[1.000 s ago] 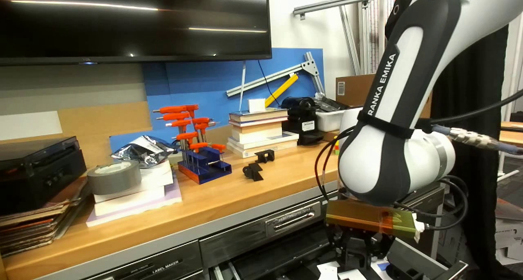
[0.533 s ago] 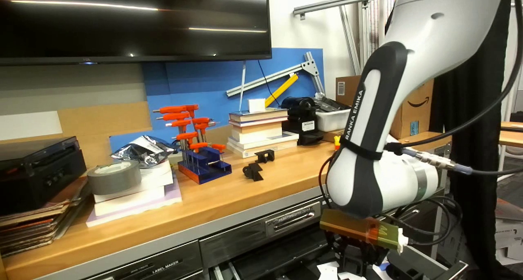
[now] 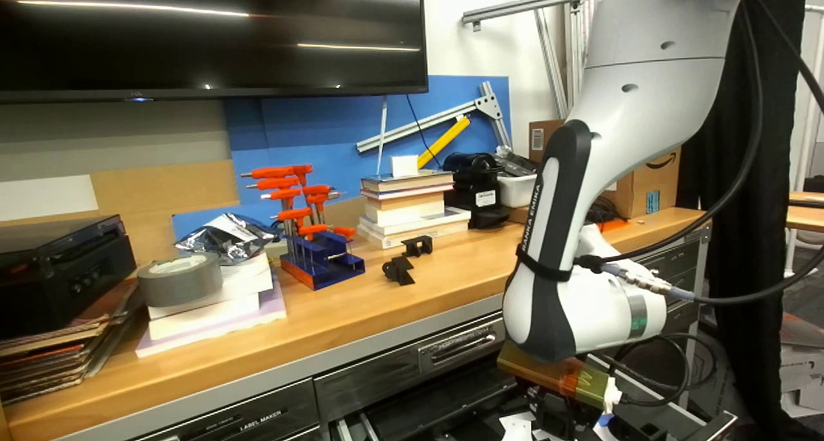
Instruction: Place the black objects inside the open drawer then close the drawer
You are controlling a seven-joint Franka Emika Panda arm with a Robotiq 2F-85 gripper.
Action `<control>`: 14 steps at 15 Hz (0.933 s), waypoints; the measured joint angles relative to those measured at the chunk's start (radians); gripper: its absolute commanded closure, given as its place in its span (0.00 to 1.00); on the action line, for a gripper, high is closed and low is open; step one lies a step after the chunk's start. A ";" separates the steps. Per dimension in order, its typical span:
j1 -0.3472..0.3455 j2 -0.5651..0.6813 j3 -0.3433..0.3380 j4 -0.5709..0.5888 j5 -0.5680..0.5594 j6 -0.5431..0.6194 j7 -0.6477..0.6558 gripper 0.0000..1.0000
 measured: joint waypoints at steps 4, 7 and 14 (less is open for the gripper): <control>0.055 0.046 -0.041 0.027 0.024 0.010 0.050 0.75; 0.072 0.072 -0.045 0.046 0.028 0.010 0.078 0.75; 0.126 0.102 -0.098 0.068 0.028 0.010 0.120 0.00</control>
